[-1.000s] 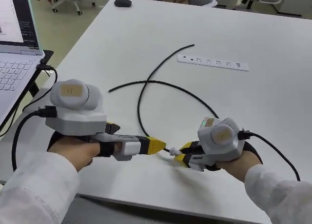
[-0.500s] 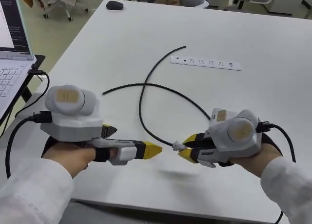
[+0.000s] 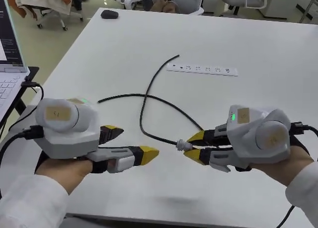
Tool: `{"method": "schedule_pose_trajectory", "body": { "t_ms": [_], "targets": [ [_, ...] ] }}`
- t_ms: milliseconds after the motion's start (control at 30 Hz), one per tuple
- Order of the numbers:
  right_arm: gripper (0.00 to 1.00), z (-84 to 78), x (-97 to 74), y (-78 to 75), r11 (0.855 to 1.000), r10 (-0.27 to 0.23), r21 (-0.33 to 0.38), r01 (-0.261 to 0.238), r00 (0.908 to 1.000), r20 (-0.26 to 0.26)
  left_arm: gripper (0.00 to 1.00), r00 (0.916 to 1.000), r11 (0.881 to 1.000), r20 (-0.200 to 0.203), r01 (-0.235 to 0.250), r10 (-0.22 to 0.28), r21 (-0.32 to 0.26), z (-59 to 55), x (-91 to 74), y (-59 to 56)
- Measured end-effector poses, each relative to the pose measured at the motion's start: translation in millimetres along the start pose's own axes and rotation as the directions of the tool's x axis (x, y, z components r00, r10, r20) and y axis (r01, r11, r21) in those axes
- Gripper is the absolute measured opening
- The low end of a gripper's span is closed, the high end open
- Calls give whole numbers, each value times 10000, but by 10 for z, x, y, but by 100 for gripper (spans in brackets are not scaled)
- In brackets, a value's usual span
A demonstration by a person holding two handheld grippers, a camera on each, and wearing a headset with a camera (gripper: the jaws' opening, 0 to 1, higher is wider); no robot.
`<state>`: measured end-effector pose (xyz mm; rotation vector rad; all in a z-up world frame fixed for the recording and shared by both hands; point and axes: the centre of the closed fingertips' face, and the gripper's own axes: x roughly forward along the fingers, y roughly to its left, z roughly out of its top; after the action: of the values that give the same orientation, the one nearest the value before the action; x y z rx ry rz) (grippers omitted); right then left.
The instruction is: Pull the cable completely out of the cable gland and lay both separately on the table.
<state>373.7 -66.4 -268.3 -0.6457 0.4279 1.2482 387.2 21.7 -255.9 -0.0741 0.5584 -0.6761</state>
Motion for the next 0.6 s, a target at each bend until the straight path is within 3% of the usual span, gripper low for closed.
{"method": "schedule_pose_trajectory", "body": {
  "t_ms": [100,233,433,567,600],
  "targets": [
    [11,88,-105,14,9987,-13,-505,17,10000,69,59,9943,9963,699,782,-806,370,146,-17,-157],
    [11,172,-219,18,9958,-96,-909,106,9999,114,49,9863,9875,630,1492,-1522,501,165,-50,-315],
    [11,285,-349,60,9885,-43,-1508,82,9996,262,42,9663,9582,933,2205,-2401,1822,408,-125,-531],
    [11,387,-420,119,9817,51,-1905,29,9991,413,39,9359,9275,1176,3014,-3321,2210,535,-134,-723],
    [11,409,-434,127,9796,40,-2011,48,9990,435,39,9228,9144,1156,3360,-3676,2259,557,-141,-793]
  ]
}}
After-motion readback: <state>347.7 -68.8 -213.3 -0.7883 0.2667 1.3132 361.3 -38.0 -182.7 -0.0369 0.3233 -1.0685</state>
